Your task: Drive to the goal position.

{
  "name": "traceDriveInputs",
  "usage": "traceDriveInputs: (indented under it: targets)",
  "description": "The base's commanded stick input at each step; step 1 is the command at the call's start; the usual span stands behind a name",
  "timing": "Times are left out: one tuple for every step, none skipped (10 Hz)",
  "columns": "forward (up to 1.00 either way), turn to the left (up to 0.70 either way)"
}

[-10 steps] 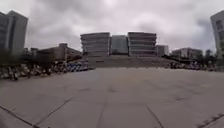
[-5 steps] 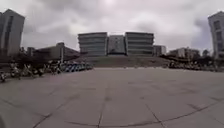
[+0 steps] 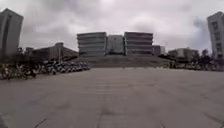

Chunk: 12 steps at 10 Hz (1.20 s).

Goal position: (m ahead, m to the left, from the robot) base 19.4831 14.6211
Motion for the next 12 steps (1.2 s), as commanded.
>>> traceDriveInputs:
  targets:
    - [1.0, 0.0]
    - [1.0, 0.0]
    - [1.0, 0.0]
    - [1.0, 0.0]
    - [1.0, 0.0]
    - [1.0, 0.0]
    - [1.0, 0.0]
    - [1.0, 0.0]
    - [1.0, 0.0]
    - [1.0, 0.0]
    - [1.0, 0.0]
    - [1.0, 0.0]
